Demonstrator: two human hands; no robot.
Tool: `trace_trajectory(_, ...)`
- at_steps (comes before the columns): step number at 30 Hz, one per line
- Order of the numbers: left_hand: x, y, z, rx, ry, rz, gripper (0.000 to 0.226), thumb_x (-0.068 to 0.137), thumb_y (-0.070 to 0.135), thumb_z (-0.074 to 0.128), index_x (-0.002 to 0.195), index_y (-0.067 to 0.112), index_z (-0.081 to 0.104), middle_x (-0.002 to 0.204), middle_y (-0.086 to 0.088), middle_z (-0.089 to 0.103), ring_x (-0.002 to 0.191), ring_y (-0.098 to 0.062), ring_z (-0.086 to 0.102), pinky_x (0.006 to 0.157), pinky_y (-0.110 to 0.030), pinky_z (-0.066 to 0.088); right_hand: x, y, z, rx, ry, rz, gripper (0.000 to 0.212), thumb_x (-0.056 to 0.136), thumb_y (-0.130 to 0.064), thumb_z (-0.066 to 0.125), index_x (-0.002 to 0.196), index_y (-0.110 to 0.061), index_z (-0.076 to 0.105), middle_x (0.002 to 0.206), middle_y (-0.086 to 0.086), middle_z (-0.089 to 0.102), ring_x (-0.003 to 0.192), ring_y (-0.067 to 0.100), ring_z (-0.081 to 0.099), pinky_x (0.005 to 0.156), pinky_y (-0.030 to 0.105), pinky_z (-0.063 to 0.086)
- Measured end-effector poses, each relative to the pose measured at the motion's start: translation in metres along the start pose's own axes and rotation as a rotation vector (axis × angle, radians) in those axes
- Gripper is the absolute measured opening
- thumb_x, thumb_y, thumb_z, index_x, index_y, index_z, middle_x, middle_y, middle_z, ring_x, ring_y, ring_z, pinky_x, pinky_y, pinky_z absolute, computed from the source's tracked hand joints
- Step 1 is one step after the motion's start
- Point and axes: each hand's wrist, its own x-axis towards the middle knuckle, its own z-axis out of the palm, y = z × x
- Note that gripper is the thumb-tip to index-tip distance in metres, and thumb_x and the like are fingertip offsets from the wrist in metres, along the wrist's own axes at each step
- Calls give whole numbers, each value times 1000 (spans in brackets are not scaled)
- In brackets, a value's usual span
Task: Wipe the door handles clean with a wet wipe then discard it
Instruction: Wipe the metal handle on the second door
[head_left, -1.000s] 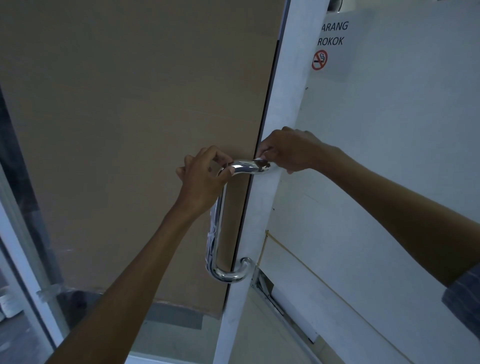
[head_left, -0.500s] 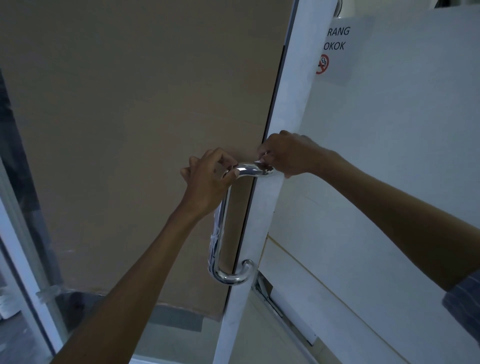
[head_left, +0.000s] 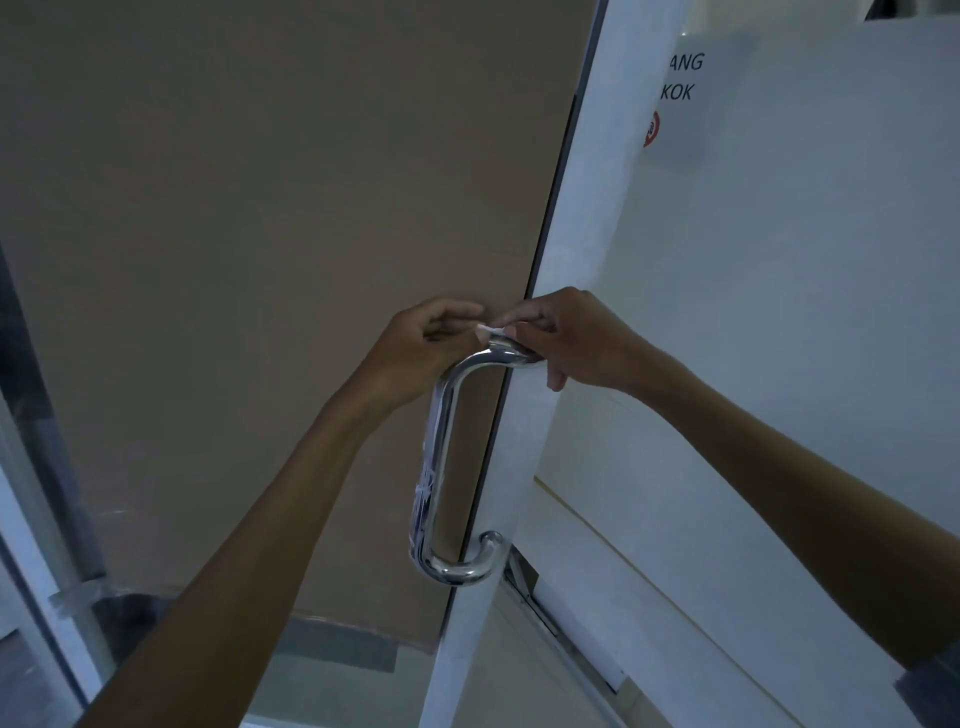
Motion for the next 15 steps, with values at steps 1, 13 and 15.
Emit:
trace_trajectory(1, 3, 4, -1, 8, -26, 4, 28, 95, 20, 75, 123, 18, 73, 112, 1, 76, 99, -4, 72, 88, -21, 56, -1, 1, 3, 13, 16, 0, 20, 108, -22, 59, 112, -30, 77, 57, -15, 70, 47, 12, 69, 57, 17, 54)
trace_trajectory(13, 19, 5, -10, 199, -182, 64, 20, 95, 35, 72, 109, 24, 81, 99, 12, 80, 89, -3, 73, 80, -16, 53, -28, 33, 31, -122, 332, 47, 45, 93, -70, 61, 132, -49, 64, 111, -25, 74, 85, 10, 70, 82, 36, 60)
trace_trajectory(15, 20, 2, -12, 193, -208, 53, 21, 97, 38, 68, 108, 26, 81, 97, 8, 80, 89, -7, 72, 83, -23, 53, -31, 41, 44, -45, 340, 46, 48, 91, -70, 61, 136, -50, 62, 119, -27, 72, 72, 1, 63, 78, 36, 62)
